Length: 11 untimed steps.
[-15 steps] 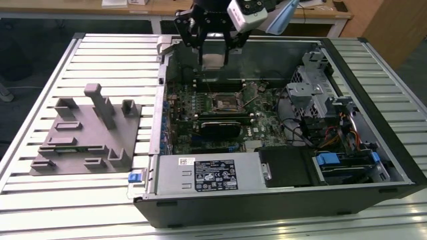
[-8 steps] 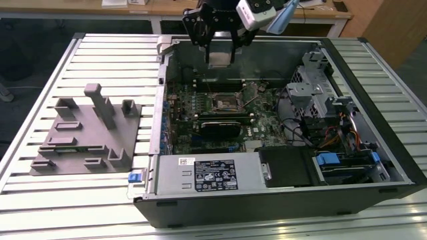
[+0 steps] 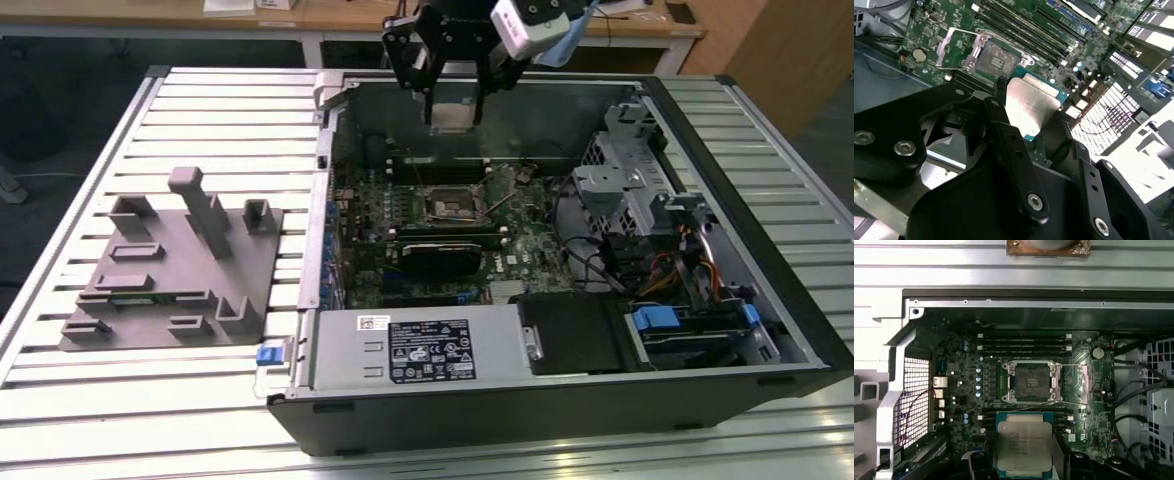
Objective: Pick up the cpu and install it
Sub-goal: 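Pick up the cpu and move it towards the insertion slot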
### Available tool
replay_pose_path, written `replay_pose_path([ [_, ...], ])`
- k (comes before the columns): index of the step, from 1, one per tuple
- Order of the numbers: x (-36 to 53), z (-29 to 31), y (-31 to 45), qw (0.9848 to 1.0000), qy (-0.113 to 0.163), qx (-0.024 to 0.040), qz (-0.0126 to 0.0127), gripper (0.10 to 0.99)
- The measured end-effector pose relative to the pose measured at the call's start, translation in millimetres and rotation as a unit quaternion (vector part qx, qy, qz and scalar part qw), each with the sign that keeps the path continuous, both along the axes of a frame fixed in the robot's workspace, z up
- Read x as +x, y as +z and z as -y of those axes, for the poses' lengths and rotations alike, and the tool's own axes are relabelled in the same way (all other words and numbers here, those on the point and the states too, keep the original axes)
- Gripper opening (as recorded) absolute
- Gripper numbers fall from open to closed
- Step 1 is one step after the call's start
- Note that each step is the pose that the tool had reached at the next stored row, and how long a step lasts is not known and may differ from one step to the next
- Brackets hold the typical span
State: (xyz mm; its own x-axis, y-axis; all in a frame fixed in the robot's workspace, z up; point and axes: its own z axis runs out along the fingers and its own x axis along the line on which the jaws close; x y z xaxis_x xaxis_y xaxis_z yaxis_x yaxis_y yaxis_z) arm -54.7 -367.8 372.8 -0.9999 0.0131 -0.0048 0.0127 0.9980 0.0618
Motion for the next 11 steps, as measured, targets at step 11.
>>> replay_pose_path([
  [11, 17.3, -5.9, -0.4, 1.0000, 0.000, 0.0000, 0.0000, 0.529],
])
